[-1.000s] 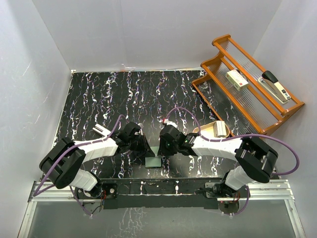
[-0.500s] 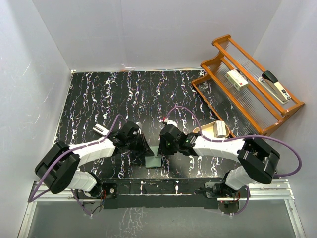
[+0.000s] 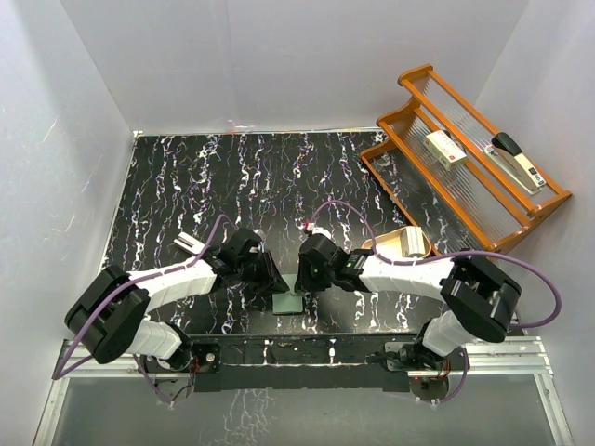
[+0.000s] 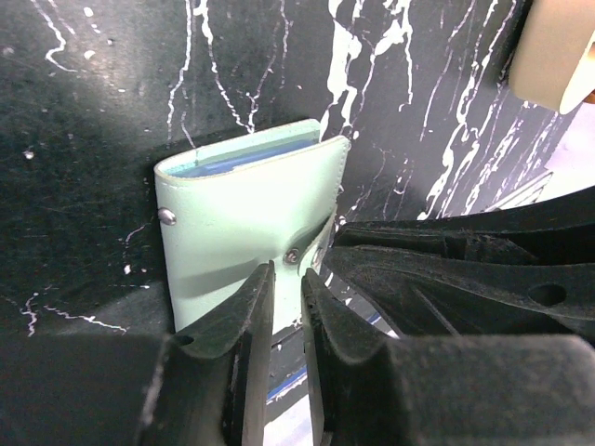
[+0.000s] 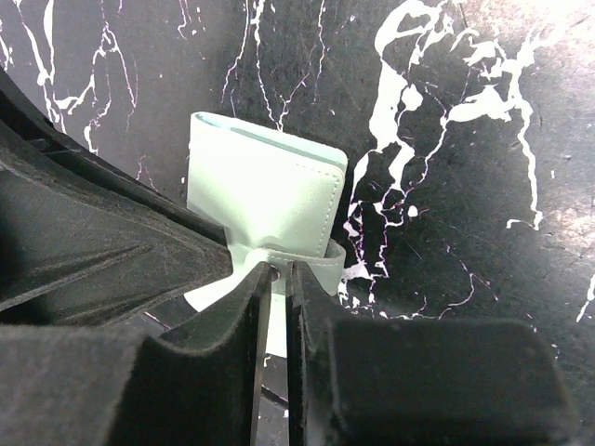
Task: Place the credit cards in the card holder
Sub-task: Close the card holder at the center of the board.
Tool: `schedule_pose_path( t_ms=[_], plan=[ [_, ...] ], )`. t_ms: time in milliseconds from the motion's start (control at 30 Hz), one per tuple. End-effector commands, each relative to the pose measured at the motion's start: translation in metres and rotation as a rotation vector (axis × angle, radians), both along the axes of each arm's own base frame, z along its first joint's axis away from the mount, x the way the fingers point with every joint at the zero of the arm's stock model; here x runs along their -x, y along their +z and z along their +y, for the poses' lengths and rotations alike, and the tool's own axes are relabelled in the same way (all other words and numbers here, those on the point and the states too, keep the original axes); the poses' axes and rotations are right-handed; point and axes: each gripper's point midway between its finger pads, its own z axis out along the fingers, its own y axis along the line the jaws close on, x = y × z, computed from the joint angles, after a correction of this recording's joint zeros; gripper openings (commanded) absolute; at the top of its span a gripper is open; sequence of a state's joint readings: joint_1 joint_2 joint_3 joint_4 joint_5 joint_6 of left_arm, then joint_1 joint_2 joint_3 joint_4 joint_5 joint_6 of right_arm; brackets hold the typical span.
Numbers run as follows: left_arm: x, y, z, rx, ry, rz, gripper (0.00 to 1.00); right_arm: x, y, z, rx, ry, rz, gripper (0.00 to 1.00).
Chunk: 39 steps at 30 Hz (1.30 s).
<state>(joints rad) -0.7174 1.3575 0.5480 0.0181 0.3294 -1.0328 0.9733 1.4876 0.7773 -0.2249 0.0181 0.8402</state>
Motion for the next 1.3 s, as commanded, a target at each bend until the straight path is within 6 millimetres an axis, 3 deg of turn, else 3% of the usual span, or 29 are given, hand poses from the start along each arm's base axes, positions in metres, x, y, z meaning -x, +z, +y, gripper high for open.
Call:
schedule_pose_path(
  t_ms=[0, 300, 667, 1267],
  plan=[
    [0.004, -0.006, 0.010, -0.056, 0.015, 0.010, 0.15, -0.009, 0.013, 0.021, -0.076, 0.010, -0.028, 0.13],
    [0.010, -0.029, 0.021, -0.122, 0.021, 0.048, 0.08, -0.006, 0.006, 0.023, -0.082, 0.025, -0.010, 0.14],
    [0.009, -0.028, 0.022, -0.126, 0.024, 0.045, 0.08, 0.003, 0.004, 0.027, -0.105, 0.029, 0.020, 0.14],
    [0.008, -0.028, 0.021, -0.135, 0.021, 0.049, 0.09, 0.010, -0.010, 0.022, 0.003, 0.041, 0.032, 0.11]
  ],
)
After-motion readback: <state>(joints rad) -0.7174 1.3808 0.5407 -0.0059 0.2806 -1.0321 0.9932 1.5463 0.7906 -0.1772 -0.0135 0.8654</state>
